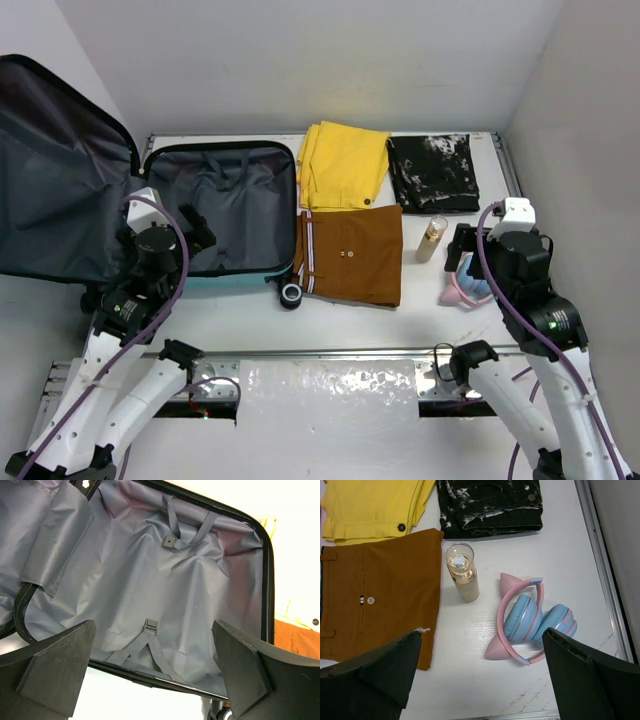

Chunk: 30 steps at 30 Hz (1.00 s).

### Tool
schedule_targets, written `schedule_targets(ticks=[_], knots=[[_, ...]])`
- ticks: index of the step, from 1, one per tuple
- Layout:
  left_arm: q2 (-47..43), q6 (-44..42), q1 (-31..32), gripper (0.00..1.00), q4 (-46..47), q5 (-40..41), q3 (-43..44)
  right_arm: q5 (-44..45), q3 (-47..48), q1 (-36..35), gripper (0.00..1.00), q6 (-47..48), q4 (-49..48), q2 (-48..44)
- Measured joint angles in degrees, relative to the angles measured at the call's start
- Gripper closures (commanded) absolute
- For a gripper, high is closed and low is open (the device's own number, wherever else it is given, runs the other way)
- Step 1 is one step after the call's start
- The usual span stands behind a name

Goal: Pack the luggage

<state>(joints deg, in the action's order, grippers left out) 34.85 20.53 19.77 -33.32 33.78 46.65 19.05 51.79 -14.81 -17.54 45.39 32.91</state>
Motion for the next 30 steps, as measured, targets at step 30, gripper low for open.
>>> schedule_targets(ticks=[30], knots=[[2.4,0.1,0.0,0.0,0.1,-4.8,0.0,-7.2,-32.0,-13.7,0.16,-21.5,-48.6,38.0]])
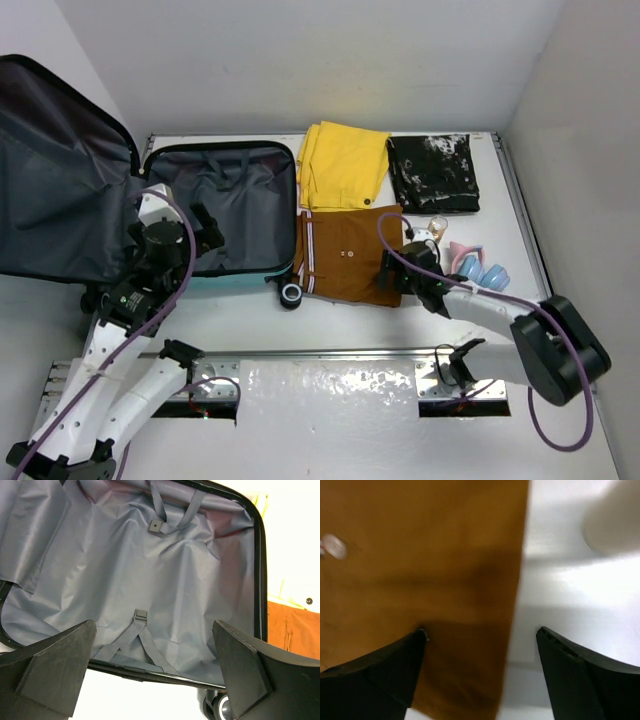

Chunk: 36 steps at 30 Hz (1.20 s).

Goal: Pack the luggage

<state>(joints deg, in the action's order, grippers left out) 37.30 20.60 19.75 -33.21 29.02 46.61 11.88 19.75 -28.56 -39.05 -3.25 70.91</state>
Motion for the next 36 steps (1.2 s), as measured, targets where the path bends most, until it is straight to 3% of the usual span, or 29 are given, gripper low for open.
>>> schedule_targets(ticks=[2,6,8,9,10,11,14,18,23,29,36], knots=[[0.3,-0.3,0.0,0.0,0.0,-0.6,0.0,-0.2,-0.6,0.0,0.25,0.0,-6.6,2.5],[1.3,-0.6,0.0,0.0,0.4,-1.9,0.0,-3.4,-1.7,0.0,0.29,-0.5,-19.8,8.1],[1.8,-0.7,0.0,0.0,0.4,-2.8,0.0,-4.2,-1.7,0.0,0.4,-0.5,-23.6,10.1],[2.2,-0.7,0.0,0.0,0.4,-3.3,0.0,-4.5,-1.7,0.1,0.71,-0.3,-24.8,10.8],[2.5,-0.6,0.0,0.0,0.4,-4.1,0.0,-4.5,-1.7,0.2,0.94,0.2,-25.4,11.5],[3.1,-0.3,0.0,0.0,0.4,-5.3,0.0,-4.7,-1.7,0.4,1.0,0.3,-25.9,12.0],[6.4,1.6,0.0,0.0,0.1,-10.7,1.3,-3.9,-0.8,-0.5,1.0,1.6,-24.1,10.8],[12.9,5.7,0.9,0.0,1.0,-18.7,6.6,-0.5,4.7,-4.4,1.0,7.0,-13.1,7.3],[23.6,13.1,7.1,0.0,4.2,-22.0,14.5,0.4,17.2,-11.6,1.0,16.0,-4.5,4.7],[35.2,23.0,13.4,0.0,8.1,-25.8,23.4,0.6,18.3,-19.1,1.0,27.2,-6.1,3.1],[46.7,29.5,20.1,0.0,9.2,-27.4,25.2,0.5,13.2,-22.5,1.0,33.6,-11.5,1.2]])
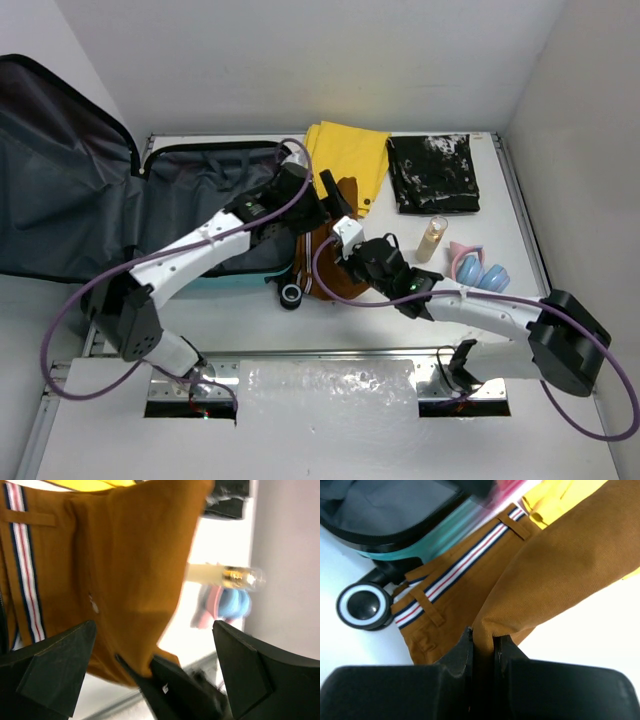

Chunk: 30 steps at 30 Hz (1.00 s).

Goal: Pack the luggage

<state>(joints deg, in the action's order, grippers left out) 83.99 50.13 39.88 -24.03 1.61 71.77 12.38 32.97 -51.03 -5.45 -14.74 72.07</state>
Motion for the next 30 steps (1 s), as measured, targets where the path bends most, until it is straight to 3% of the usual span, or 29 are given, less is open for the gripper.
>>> schedule_targets(ticks=[10,15,16,19,20,21,23,24,30], knots=[[6.3,1.4,3.6,0.0,-3.5,2.2,5.6,-1.0,-0.3,-0.9,1.0,3.7,-0.5,-1.5],[11.5,0.1,3.9,0.15,-3.8,2.1,6.6,-1.5,-0.3,-1.1,1.0,4.4,-0.6,-2.2],[12.7,-0.3,3.9,0.21,-4.1,2.2,6.6,-1.6,-0.3,-1.1,1.0,4.4,-0.6,-2.3],[15.5,-1.0,3.9,0.81,-5.0,2.2,6.8,-2.4,-0.5,-1.2,1.0,4.5,-0.7,-3.3],[16.4,-1.3,3.9,0.98,-5.5,2.3,7.3,-2.5,-0.7,-1.2,0.85,4.5,-0.7,-3.7],[17.0,-1.7,3.9,1.0,-6.5,2.3,7.9,-2.6,-1.0,-1.2,0.7,4.4,-0.7,-4.0],[18.1,-3.9,4.0,1.0,-8.6,2.3,9.7,-3.3,-1.8,-1.2,0.21,3.9,-1.1,-4.9],[18.5,-4.8,4.0,1.0,-9.7,2.9,11.0,-4.2,-2.4,-1.4,0.02,3.8,-1.6,-6.1],[18.9,-14.7,2.3,1.0,-16.9,4.9,22.6,-4.5,-2.9,-2.6,0.01,0.6,1.0,-19.8]])
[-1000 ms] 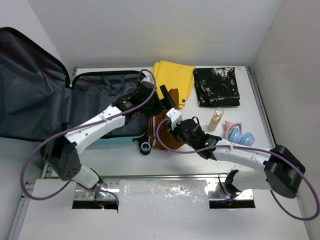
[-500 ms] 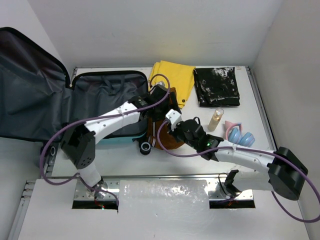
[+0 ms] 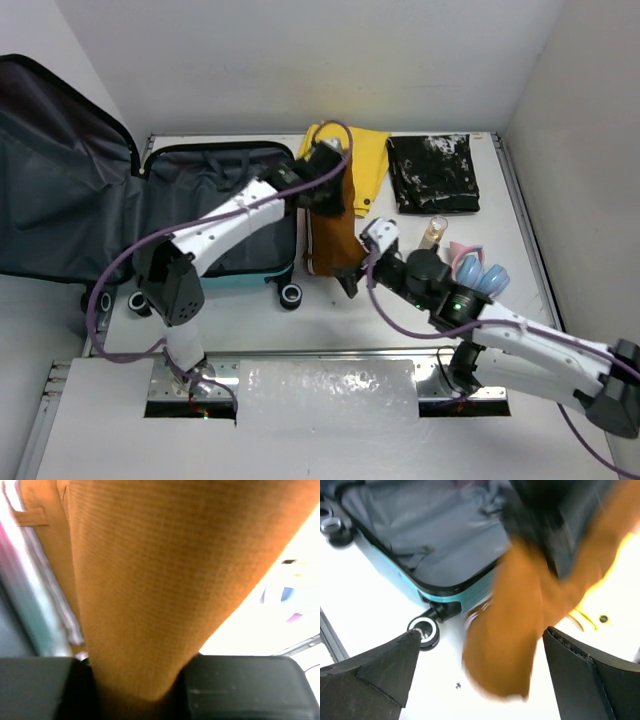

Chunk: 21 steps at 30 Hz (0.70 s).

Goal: Pack the luggage

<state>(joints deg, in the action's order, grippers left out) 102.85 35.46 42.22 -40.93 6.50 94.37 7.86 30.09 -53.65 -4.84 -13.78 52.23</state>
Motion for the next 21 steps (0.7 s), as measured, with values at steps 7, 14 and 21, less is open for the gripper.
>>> schedule_targets(ticks=[7,14,21], knots=[[-4.2,-11.0,-16.4,1.0,-5.4,-11.3,12.3,5.8,2.4,0.0,0.01,-4.5,15.1,-14.3],[-3.6,-23.7,-36.7,0.97,-7.0,-28.5,20.3,9.7,5.6,0.0,0.01,-5.6,23.6,-17.3],[1.4,-26.8,-45.5,1.0,-11.7,-38.7,18.0,10.5,6.2,0.0,0.01,-5.5,28.4,-16.0]])
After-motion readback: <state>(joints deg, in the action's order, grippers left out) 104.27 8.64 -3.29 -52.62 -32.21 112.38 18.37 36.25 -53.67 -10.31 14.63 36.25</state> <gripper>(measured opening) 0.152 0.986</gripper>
